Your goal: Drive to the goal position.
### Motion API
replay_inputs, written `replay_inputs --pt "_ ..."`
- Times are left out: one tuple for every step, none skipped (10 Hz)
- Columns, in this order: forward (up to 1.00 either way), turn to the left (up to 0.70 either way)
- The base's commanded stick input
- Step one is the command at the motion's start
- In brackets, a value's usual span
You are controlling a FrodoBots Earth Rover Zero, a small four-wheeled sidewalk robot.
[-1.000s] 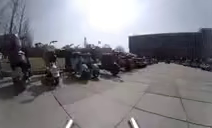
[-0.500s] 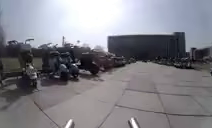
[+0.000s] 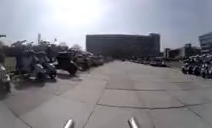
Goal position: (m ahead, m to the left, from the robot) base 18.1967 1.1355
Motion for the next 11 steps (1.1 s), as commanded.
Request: replay_inputs --pt "1.0 0.0" --pt "1.0 0.0" --pt "1.0 0.0" --pt "1.0 0.0" --pt "1.0 0.0" --pt "1.0 0.0" --pt "1.0 0.17" --pt "1.0 0.27" --pt "1.0 0.27" --pt "1.0 0.27" --pt "1.0 0.27"
